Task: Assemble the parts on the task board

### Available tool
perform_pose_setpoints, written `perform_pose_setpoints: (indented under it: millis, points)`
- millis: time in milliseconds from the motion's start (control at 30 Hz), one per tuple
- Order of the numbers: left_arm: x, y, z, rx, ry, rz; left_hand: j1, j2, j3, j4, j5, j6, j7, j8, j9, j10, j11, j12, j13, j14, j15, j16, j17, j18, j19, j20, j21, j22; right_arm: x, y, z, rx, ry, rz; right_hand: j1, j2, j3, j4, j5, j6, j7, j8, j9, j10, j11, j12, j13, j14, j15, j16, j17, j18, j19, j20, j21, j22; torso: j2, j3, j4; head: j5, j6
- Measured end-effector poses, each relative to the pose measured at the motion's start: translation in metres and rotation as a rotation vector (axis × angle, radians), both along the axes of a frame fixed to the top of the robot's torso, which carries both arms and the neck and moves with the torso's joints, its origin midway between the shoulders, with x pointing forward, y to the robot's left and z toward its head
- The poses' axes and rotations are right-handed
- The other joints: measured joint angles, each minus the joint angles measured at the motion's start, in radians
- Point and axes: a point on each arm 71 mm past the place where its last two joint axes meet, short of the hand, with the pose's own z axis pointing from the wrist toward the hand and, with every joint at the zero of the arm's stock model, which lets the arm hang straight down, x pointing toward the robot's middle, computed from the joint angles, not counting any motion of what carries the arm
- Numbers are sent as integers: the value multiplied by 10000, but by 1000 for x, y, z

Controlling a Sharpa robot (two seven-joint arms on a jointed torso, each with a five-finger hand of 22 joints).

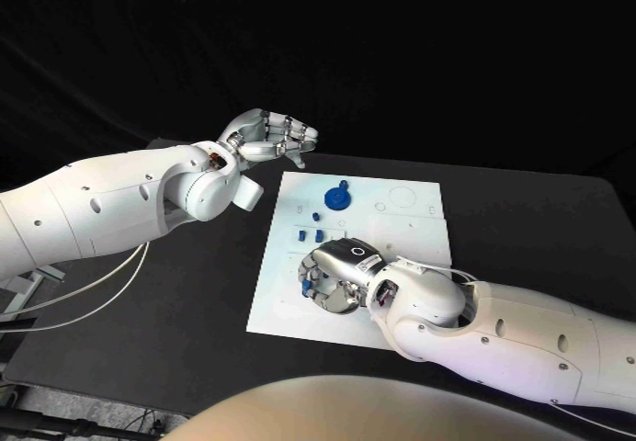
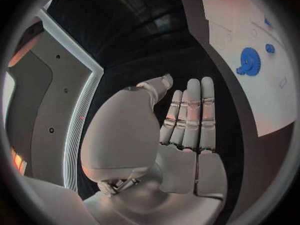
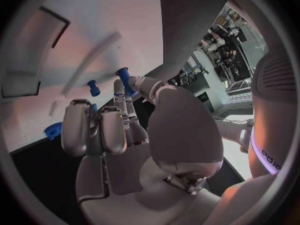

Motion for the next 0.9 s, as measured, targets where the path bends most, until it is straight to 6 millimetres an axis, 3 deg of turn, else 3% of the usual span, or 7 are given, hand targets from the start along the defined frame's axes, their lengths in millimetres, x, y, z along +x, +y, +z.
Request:
perform_pose_setpoints:
  millis: [200, 300, 533, 600, 733, 800, 900]
  points:
    - [0, 0, 0, 1, 2, -2, 0, 0, 18, -18, 0, 0, 0, 0, 0, 0, 0, 0, 0, -20, 21, 0, 0, 0, 0, 0, 0, 0, 0, -1, 0, 10, -11, -36, 3, 3, -67, -13, 0, -218, -26, -170, -74, 1, 0, 0, 32, 0, 0, 0, 0, 0, -37, 38, -39, -1, -9, 1, -6, 12, 0]
    - [0, 0, 0, 0, 1, -5, 0, 0, 28, -27, 0, 0, 0, 0, 0, 0, 0, 0, 0, -36, 36, 0, 1, 0, 0, 0, 0, 0, 1, -3, 0, 54, -38, -94, 56, -50, -96, -41, 0, -568, -35, -412, -150, 1, 0, 0, 74, 0, 0, 0, -2, 0, -37, 38, -39, -1, -9, 5, -6, 15, 0]
    - [0, 1, 0, 7, 4, 8, 0, 0, 27, -27, 0, 0, 0, 0, 0, 0, 0, 0, 0, -36, 36, 0, 1, 0, 0, 0, 0, 0, -2, -21, 7, 593, -215, -359, 55, -208, -330, -55, 0, -1051, -89, -791, -327, 59, -60, 0, 194, 37, -38, 0, -34, -1, 3, -3, -39, -2, -11, 15, -13, 3, 0]
    - [0, 1, 0, 9, 6, 11, 0, 0, 28, -27, 0, 0, 0, 0, 0, 1, 0, 0, 0, -35, 36, 0, 1, 0, 0, 0, 0, 0, -2, -28, 13, 892, -311, -488, 87, -239, -349, -73, 0, -1051, -89, -791, -356, 155, -145, 82, 246, 34, -41, 0, -39, -1, 3, -3, -39, -2, -16, 14, -17, -12, 0]
    - [0, 2, 0, 13, 9, 19, 0, 0, 27, -27, 0, 0, 0, 0, 1, 1, 0, 0, 0, -36, 36, 0, 1, 0, 1, -1, 0, 0, 6, -57, 33, 1722, -335, -1098, 402, -129, -350, -218, 0, -720, -39, -744, -358, 479, -99, 504, 537, 23, -97, 0, -55, -1, 39, -39, -39, -3, -31, 13, -27, -122, 0]
    - [0, 3, 0, 18, 10, 30, 0, 0, 27, -27, 0, 0, 0, 0, 1, 1, 0, 0, 0, -35, 36, 0, 1, 1, 1, -1, 0, 0, 13, -74, 41, 2024, -136, -1584, 396, -125, -471, -227, 0, -342, 43, -553, -340, 553, -41, 818, 769, 23, -97, 0, -5, -152, 41, -36, 62, -3, -38, 7, -35, -204, 0]
    - [0, 5, 0, 30, 13, 56, 0, 0, 27, -27, 0, 0, 0, 0, 1, 1, 0, 0, 0, -35, 36, 0, 1, 0, 1, -1, 0, 0, 22, -106, 49, 2387, 558, -2559, 125, -134, -983, -65, 0, -33, -63, -248, -263, 787, -180, 1974, 1632, 38, -121, 182, 282, -163, 187, -78, 364, -3, -60, 2, -66, -356, 0]
